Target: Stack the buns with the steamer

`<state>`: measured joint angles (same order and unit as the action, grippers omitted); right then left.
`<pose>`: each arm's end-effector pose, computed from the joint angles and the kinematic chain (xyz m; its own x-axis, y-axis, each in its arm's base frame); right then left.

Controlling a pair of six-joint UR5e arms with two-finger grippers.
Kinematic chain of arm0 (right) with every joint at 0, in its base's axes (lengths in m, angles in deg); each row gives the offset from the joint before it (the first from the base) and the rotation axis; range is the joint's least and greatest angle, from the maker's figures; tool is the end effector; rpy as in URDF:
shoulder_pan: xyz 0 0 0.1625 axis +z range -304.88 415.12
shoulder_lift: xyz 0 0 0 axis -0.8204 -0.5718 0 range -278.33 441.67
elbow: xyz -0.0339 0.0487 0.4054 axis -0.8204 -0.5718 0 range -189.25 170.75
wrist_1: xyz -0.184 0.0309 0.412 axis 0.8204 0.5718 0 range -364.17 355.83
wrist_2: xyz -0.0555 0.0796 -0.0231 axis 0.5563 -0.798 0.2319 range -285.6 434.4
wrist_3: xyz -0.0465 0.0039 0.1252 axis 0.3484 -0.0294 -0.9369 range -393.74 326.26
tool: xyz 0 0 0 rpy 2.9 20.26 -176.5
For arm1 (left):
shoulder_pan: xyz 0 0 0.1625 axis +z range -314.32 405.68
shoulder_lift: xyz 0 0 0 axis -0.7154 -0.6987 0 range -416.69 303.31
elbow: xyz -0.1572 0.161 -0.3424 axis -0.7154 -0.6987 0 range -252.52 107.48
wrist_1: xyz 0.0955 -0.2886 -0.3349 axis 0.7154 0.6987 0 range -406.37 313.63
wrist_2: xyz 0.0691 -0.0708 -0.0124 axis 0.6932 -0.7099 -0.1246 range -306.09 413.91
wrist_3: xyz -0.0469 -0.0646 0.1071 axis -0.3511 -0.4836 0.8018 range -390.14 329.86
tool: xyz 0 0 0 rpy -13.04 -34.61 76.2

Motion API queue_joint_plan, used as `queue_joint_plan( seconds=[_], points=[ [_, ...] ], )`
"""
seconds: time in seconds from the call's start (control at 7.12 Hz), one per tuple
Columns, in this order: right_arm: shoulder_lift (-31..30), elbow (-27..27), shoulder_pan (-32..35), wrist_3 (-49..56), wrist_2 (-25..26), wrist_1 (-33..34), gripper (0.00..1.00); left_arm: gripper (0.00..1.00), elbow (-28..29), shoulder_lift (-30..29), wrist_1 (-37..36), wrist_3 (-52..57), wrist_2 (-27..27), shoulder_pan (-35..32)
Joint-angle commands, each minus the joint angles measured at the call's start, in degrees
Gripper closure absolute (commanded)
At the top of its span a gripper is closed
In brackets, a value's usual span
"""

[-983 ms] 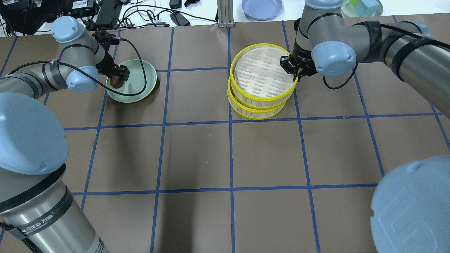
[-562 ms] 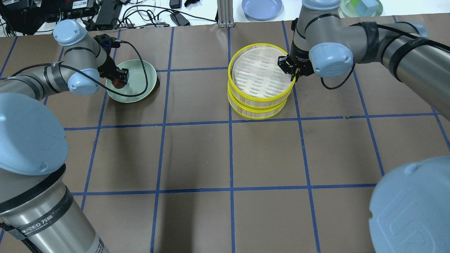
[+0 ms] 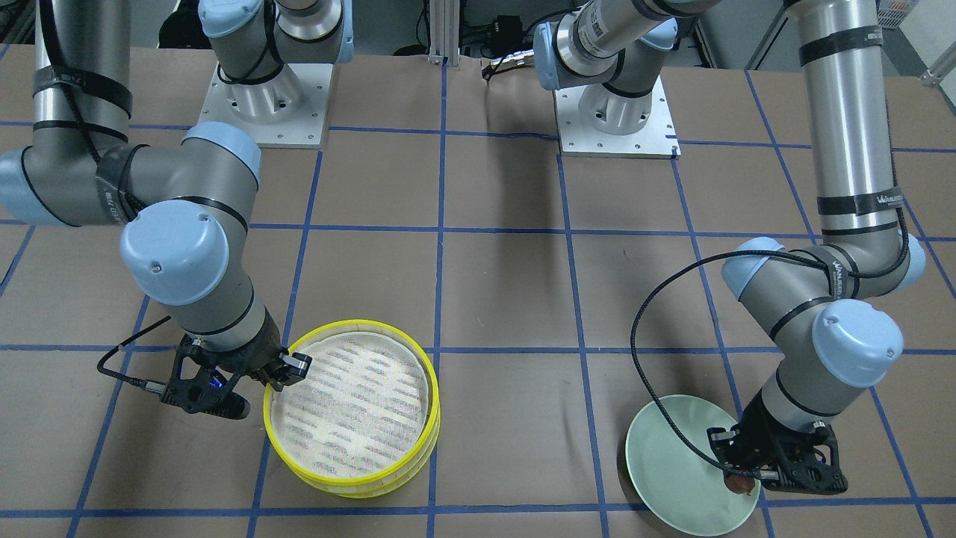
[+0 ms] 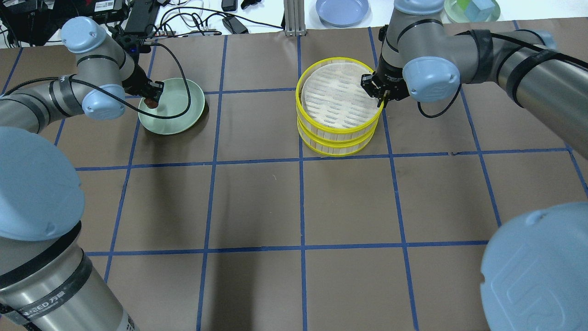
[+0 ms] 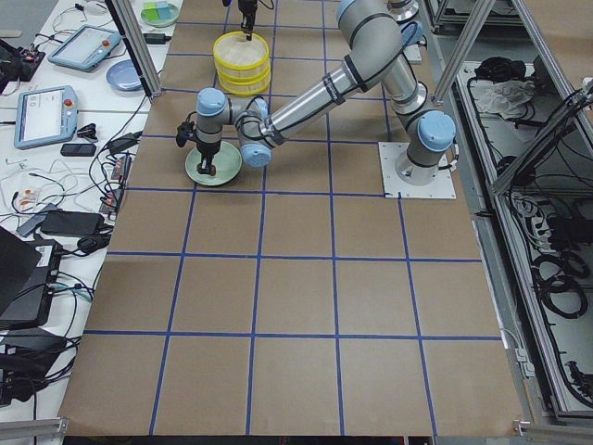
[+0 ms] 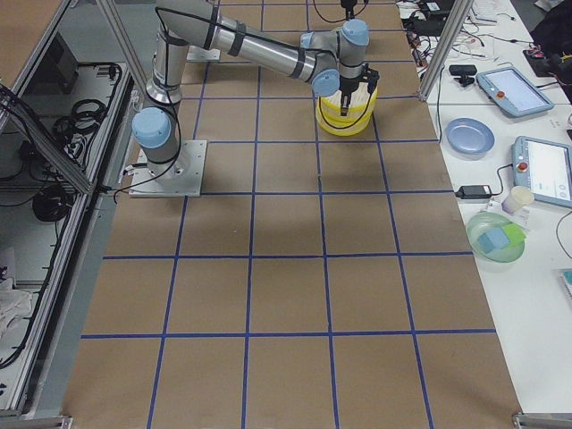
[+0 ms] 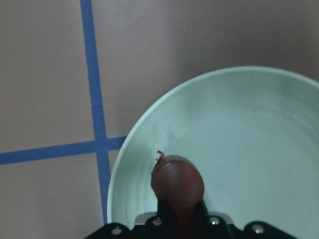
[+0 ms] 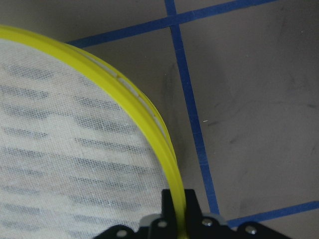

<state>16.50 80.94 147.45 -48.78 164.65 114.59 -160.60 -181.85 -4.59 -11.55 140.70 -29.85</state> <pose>0.1599 -0.6659 0.2248 -0.9755 0.2196 -0.0127 0.2200 0.9734 -0.0642 0.0457 -0.7403 0.1575 -0.9967 0.0750 -0.0311 0.0806 0.9616 -0.2623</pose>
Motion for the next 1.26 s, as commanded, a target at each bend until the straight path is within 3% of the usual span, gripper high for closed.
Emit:
queue_joint_plan(
  seconds=[0.0,0.28,0.42,0.56,0.7,0.98,1.12],
  points=[
    [0.1,0.0,0.0,-0.2,0.1,0.0,1.00,1.00,0.2,3.4,1.4,-12.3,-6.0,-1.4],
    [0.3,0.0,0.0,-0.3,-0.1,-0.1,1.00,1.00,0.1,6.7,2.2,-28.2,-11.0,-6.3],
    [0.3,0.1,0.0,-0.3,-0.1,-0.2,1.00,1.00,0.0,7.7,2.3,-38.3,-17.6,-7.7],
    [0.3,0.1,0.0,-0.3,-0.1,-0.5,0.97,1.00,0.0,8.8,2.3,-43.5,-18.2,-10.1],
    [0.3,0.1,0.0,-0.3,-0.1,-0.5,0.85,1.00,0.0,9.4,1.6,-50.4,-18.5,-13.5],
    [0.7,0.2,0.0,0.0,0.5,-0.4,0.57,1.00,-0.3,8.9,0.2,-66.3,-30.0,-17.4],
    [0.7,0.2,0.0,0.0,0.5,0.0,0.52,1.00,-0.3,7.9,-2.1,-70.4,-30.8,-19.2]
  ],
)
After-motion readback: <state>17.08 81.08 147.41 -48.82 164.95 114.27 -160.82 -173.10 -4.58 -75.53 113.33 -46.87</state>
